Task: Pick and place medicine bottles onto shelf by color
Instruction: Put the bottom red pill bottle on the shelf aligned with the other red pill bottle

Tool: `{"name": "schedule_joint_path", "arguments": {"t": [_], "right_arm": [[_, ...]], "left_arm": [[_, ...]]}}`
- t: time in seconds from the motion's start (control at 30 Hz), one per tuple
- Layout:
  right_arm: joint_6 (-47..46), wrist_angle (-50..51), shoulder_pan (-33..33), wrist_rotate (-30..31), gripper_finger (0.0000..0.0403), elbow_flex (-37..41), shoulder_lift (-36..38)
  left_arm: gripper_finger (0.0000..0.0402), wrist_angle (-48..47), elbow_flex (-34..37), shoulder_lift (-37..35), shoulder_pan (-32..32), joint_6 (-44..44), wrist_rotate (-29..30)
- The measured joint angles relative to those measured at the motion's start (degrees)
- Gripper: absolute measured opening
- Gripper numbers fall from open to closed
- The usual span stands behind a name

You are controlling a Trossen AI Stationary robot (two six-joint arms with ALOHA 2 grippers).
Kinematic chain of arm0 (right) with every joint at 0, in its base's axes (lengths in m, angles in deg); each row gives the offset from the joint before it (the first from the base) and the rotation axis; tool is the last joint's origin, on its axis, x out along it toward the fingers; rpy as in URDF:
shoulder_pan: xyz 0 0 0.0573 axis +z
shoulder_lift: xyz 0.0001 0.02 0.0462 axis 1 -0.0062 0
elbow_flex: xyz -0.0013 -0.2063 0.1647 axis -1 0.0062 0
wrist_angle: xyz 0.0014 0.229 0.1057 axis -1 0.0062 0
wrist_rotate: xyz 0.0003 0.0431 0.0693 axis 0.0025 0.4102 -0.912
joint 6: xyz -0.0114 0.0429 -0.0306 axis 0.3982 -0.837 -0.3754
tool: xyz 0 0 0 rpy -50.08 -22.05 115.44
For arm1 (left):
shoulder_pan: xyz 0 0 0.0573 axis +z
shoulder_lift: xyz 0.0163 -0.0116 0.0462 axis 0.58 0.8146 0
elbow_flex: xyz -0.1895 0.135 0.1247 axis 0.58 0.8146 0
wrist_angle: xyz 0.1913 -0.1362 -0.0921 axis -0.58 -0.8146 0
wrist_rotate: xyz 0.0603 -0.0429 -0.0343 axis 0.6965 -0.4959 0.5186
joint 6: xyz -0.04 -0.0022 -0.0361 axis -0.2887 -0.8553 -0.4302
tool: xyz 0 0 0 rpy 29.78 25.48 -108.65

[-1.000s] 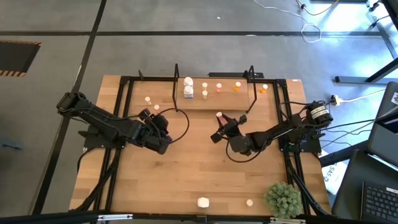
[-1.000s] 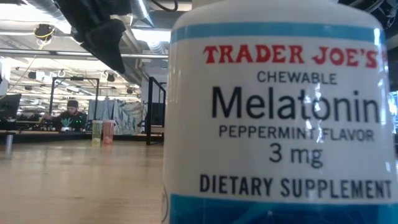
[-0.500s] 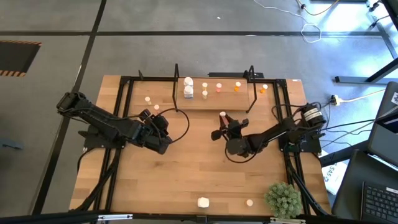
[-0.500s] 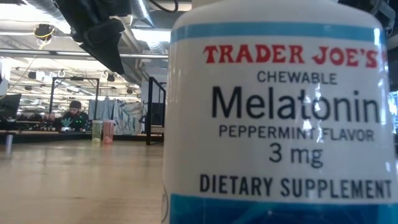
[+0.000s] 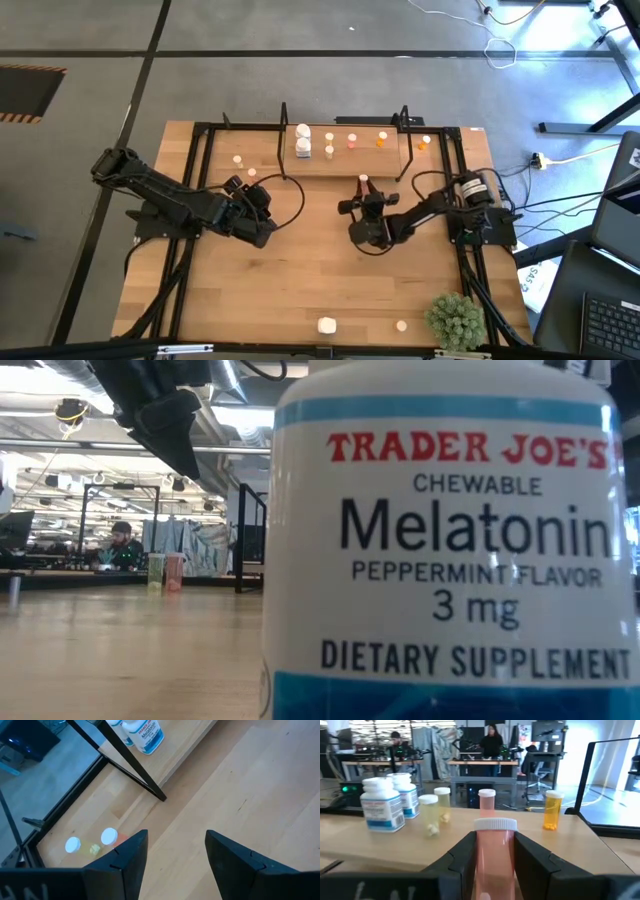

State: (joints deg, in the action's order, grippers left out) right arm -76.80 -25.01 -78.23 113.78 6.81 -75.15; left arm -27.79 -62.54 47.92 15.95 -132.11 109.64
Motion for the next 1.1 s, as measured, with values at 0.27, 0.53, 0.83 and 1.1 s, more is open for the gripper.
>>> {"name": "schedule_joint_path", "arguments": {"t": [0.27,0.53,0.83,1.1], "right_arm": [[7.5,0.0,-2.7,-2.9,0.0120,-5.4,-0.3],[9.7,0.2,-1.8,-6.7,0.0120,-7.1,-0.3],[7.7,-1.6,0.8,-3.5,0.0120,-7.1,1.3],[10.2,-2.3,3.4,-5.3,0.0120,-7.1,5.1]], "left_arm": [[0.0193,0.1,0.0,0.0,0.0,0.0,0.0],[0.0193,0.1,0.0,0.0,0.0,0.0,0.0],[0.0193,0.1,0.0,0.0,0.0,0.0,0.0],[0.0193,0.1,0.0,0.0,0.0,0.0,0.0]]}}
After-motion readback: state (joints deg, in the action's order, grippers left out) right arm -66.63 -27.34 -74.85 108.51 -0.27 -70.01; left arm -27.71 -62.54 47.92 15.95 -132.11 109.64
